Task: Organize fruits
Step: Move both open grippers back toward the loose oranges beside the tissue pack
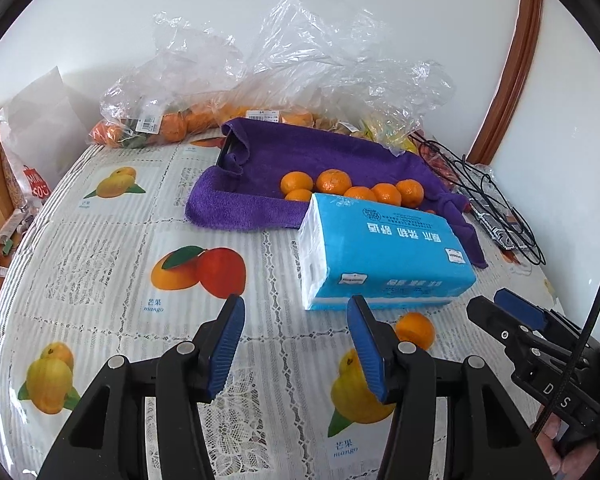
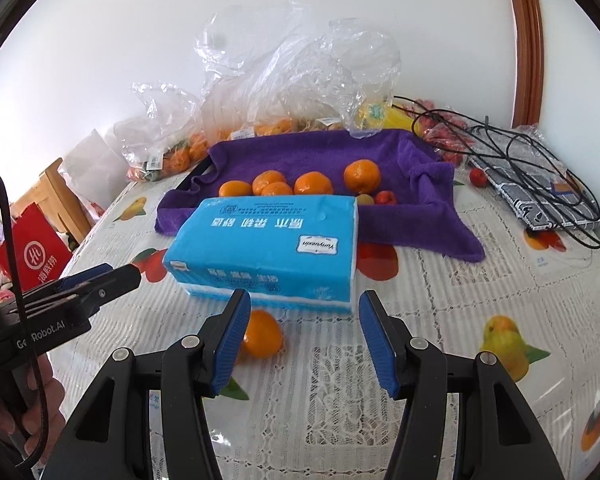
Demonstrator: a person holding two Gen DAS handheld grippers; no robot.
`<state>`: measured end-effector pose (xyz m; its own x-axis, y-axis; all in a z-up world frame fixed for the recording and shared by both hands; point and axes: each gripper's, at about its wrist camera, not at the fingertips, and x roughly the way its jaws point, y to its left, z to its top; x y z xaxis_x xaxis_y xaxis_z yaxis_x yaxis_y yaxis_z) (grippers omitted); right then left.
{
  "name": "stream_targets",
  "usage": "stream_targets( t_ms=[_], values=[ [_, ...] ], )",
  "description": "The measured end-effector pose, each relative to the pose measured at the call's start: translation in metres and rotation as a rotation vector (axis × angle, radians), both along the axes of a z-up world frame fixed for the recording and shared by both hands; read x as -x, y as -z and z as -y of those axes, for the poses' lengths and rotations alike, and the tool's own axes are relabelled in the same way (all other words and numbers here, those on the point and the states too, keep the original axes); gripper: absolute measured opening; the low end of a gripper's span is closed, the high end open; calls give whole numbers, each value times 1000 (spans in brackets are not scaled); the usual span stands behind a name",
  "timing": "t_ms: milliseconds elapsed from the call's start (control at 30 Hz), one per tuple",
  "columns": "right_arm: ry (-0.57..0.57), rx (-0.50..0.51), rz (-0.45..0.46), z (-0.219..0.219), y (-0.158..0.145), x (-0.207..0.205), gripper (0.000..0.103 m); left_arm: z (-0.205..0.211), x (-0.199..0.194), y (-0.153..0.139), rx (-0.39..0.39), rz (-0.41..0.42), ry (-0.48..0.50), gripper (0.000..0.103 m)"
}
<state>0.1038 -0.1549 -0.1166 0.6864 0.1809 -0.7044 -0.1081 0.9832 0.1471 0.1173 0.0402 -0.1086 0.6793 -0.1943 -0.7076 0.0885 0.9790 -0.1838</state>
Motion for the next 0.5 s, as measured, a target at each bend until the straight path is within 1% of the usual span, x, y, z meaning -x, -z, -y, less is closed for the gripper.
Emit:
stream_targets(
  t_ms=[167, 333, 500],
  values=[
    [-19, 20, -9, -8, 8, -3, 56, -6, 1, 7, 2, -14, -13, 51],
    [-25, 14, -19, -9, 13, -9, 49, -13, -2, 12, 32, -34, -27, 52],
    [-29, 15, -39, -11, 21, -14, 46, -18, -5, 17, 53, -45, -27, 52]
  ],
)
